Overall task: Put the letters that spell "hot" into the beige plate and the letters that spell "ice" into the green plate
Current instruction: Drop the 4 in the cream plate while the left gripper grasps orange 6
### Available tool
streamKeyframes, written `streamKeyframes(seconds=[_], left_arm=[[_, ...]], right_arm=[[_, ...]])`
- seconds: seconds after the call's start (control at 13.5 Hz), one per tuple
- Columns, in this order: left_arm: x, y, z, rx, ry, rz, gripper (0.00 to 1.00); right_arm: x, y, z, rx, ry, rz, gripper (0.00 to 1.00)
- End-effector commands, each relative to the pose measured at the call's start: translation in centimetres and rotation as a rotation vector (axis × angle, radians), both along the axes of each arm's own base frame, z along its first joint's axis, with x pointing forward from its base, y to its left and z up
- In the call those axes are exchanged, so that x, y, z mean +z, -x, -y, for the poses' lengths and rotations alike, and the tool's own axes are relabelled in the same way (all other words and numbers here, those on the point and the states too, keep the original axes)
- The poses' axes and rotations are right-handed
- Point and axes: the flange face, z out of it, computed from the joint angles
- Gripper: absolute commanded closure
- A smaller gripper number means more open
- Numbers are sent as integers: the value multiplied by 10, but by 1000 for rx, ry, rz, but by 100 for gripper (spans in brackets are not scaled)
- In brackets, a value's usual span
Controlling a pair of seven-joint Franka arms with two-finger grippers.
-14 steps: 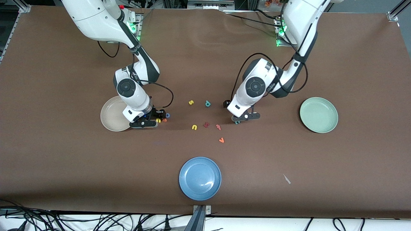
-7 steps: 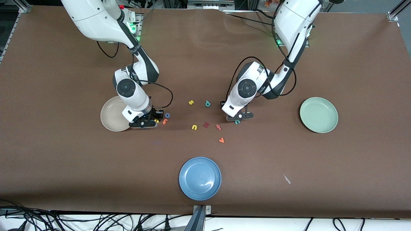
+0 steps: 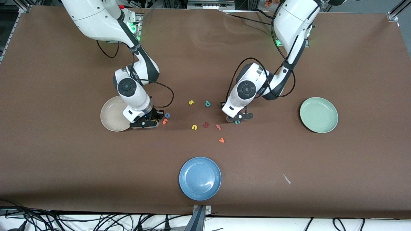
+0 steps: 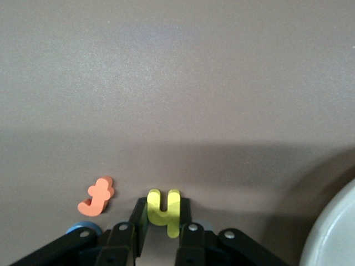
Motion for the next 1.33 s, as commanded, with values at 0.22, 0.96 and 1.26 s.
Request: streamKeyframes(seconds=[0.22, 0.96, 1.26], left_arm=[[-2, -3, 5, 38, 6, -3, 60], [116, -45, -49, 12, 14, 33, 94], [191, -80, -168, 37, 18, 21, 94]], right_arm=[[65, -17, 47, 90, 83, -44, 91], [92, 22, 175, 187, 109, -173, 37], [93, 18, 174, 164, 99, -166, 25]])
